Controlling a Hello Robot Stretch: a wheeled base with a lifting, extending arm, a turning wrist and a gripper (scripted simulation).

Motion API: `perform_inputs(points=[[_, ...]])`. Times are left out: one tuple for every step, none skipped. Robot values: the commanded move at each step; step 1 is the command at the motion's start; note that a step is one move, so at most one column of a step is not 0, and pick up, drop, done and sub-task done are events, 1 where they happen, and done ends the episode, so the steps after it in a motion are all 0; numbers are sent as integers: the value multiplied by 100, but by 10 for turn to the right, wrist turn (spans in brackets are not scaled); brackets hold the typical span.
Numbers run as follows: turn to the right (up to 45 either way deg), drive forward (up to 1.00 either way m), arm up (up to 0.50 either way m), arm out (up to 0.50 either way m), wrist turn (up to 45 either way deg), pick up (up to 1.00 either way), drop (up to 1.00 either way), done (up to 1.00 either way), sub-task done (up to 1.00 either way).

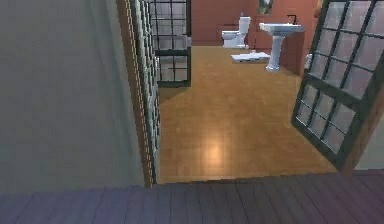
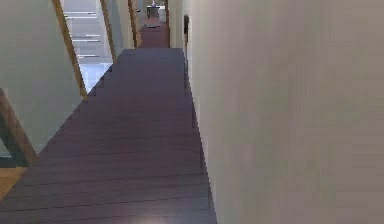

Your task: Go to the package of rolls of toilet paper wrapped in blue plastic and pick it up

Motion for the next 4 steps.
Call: perform_inputs(points=[[0,25,0,0,0,0,0,0,0],[120,0,0,0,0,0,0,0,0],[0,100,0,0,0,0,0,0,0],[30,0,0,0,0,0,0,0,0]])
